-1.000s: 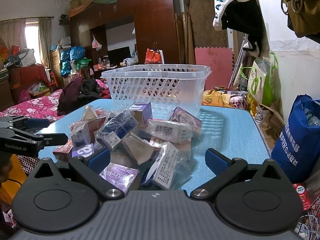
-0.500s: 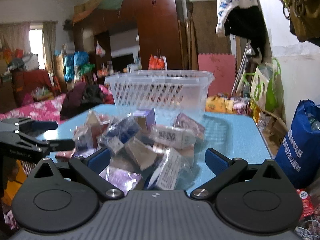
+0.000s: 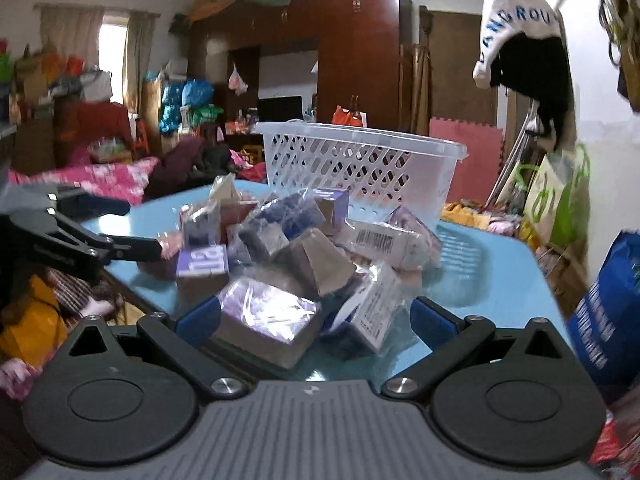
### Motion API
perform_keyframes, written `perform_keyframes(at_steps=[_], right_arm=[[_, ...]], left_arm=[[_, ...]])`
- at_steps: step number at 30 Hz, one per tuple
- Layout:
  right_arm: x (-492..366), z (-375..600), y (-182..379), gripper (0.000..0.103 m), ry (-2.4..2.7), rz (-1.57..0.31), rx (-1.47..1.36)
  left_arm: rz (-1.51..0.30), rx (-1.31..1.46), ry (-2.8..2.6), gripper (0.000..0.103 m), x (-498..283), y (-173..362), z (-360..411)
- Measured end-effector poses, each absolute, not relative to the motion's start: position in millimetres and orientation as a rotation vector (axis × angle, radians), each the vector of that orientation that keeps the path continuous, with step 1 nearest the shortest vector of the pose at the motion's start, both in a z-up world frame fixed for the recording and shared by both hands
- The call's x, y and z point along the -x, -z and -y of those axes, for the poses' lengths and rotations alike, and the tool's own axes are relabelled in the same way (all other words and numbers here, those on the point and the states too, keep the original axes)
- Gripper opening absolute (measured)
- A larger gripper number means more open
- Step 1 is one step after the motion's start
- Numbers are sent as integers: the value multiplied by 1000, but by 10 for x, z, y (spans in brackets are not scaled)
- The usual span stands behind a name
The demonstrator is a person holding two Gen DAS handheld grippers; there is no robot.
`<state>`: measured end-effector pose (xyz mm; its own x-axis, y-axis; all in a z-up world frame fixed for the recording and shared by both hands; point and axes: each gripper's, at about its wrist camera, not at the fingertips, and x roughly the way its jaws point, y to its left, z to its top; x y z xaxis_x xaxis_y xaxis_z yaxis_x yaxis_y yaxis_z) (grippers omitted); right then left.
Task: Organize objects
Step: 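Grasp the red-wrapped box with the left gripper while the right grasps a clear bagged box, then carry both held items over the white basket and open both grippers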
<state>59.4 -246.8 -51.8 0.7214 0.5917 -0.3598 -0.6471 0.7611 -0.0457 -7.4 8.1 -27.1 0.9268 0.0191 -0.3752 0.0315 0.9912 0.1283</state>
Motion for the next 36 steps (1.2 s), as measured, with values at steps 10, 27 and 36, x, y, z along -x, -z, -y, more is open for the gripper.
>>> perform_keyframes(at_steps=[10, 27, 36], right_arm=[[-949, 2728, 570, 70, -657, -416, 6], [-1056, 2800, 683, 42, -678, -489, -64], [-1071, 2905, 555, 41, -661, -443, -81]], left_arm=[[-397, -93, 7, 102, 36, 423, -154], [-405, -85, -2, 70, -157, 539, -200], [-353, -49, -13, 70, -65, 396, -357]])
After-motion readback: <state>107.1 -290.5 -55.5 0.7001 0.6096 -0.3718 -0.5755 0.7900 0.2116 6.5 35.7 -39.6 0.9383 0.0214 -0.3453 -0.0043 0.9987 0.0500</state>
